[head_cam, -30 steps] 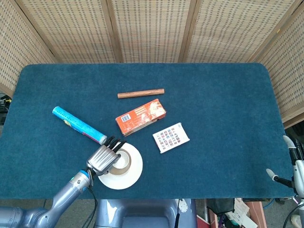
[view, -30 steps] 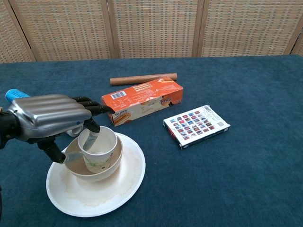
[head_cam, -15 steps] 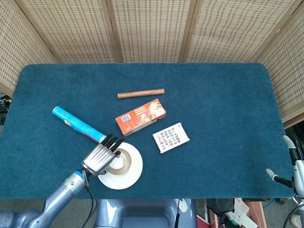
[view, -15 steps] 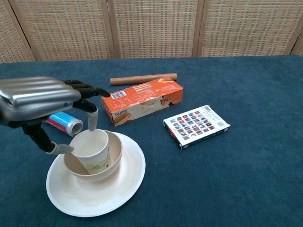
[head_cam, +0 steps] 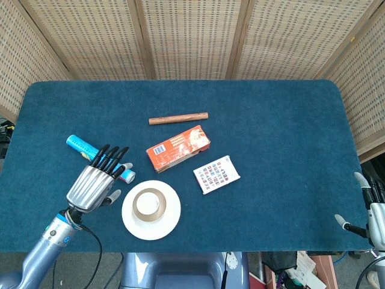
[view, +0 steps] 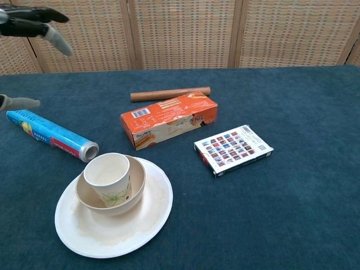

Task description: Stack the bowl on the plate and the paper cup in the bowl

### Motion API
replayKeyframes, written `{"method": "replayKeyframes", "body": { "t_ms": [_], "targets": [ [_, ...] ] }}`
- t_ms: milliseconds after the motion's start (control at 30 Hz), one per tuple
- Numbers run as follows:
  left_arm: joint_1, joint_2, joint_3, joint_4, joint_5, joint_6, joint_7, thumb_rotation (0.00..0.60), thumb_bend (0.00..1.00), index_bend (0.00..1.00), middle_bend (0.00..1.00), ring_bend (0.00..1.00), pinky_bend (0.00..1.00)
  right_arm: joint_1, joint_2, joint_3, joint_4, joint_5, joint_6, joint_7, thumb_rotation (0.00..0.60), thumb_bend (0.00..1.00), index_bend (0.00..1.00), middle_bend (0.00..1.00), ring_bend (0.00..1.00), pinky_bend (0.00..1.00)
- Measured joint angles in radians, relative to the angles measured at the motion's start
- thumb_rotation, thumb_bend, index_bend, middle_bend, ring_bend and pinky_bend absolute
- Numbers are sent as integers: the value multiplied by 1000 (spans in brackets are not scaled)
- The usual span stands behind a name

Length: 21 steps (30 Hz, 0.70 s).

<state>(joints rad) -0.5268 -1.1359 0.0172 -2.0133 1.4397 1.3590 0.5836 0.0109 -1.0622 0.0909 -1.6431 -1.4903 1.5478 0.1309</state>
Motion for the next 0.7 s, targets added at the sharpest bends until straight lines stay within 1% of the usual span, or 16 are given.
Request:
{"method": "replayKeyframes", "body": {
  "t_ms": [100,233,333,467,700],
  "targets": [
    [74,-17,20,68,37,86,-52,600,241,188,0,0,0,2,-3,-2,-3,-3,-2,-18,600,145,0,0,0,0],
    [162,-64,39,202,90,199,-136,600,237,169,0,0,0,6,-11,-5,-6,-9,-5,-53,600,145,0,0,0,0],
    [216,-107,48,299,114,258,-181,600,220,147,0,0,0,8,-17,-6,-7,-12,-5,-83,600,145,0,0,0,0],
    [282,-153,58,384,119,281,-237,600,169,116,0,0,0,11,-26,-6,-6,-13,-3,-112,600,145,0,0,0,0],
    [325,-164,50,442,110,285,-278,600,155,112,0,0,0,19,-34,-4,-4,-5,-16,-134,600,145,0,0,0,0]
  ]
}}
